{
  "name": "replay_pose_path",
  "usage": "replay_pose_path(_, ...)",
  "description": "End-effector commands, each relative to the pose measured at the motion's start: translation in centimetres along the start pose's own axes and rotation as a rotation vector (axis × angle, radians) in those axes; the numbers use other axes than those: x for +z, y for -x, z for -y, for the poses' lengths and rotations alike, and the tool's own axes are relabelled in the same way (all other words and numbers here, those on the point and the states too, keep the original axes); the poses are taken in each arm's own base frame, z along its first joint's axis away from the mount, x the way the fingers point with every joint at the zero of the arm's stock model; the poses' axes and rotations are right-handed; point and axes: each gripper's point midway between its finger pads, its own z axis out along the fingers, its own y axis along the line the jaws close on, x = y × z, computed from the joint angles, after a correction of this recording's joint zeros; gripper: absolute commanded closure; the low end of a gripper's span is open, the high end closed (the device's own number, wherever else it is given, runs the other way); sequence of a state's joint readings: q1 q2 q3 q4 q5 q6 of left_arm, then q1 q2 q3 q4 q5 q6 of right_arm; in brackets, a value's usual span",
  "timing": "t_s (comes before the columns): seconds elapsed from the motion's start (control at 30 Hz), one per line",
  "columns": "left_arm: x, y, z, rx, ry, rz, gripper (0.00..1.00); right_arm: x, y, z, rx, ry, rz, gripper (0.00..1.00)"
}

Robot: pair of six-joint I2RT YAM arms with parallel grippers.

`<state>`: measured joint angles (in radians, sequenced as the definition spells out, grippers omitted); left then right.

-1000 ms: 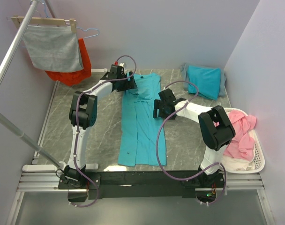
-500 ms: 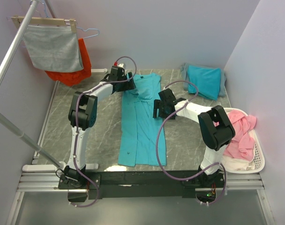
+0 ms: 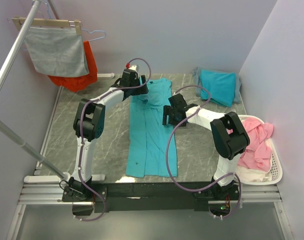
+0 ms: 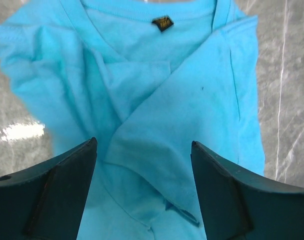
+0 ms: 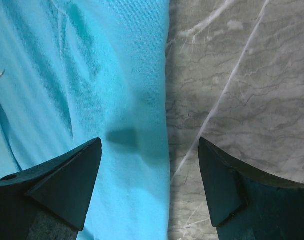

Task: Fold and stack the t-shirts
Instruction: Fold the tshirt

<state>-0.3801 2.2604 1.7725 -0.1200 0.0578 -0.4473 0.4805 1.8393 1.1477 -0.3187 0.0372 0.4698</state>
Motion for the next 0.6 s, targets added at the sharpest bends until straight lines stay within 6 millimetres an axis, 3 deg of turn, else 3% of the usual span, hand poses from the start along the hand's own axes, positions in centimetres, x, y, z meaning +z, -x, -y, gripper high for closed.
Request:
replay_pose_path(0.0,-1.5,3.6,1.3,0.034,-0.001,0.115,0.18,0.5,0.2,-0.6,-0.012,0.010,-0.006,0.16)
replay_pose_path(0.17,-3.2,5.3,2.7,0.048,-0.044,0.200,0.16,0.8,0.0,-0.6,-0.013,0.008,-0.015,0.16)
replay_pose_path(0.23,-2.1,4.1,2.1,0.056,-0.021,0.133,0.23,0.9,0.0,-0.6,-0.011,0.008,-0.015,0.16)
replay_pose_path(0.27,-1.9,4.8,2.6,0.062,-0.032,0.133,0.27,0.8,0.1,-0.6,-0.012,0.010,-0.014,0.16)
replay_pose_path(0.3,-0.9,3.6,2.1,0.058,-0.020,0.100,0.33,0.8,0.0,-0.6,-0.012,0.010,-0.017,0.16)
replay_pose_path(0.57,0.8,2.3,2.1,0.024,-0.042,0.065,0.35,1.0,-0.6,-0.2,-0.021,-0.002,-0.029,0.16)
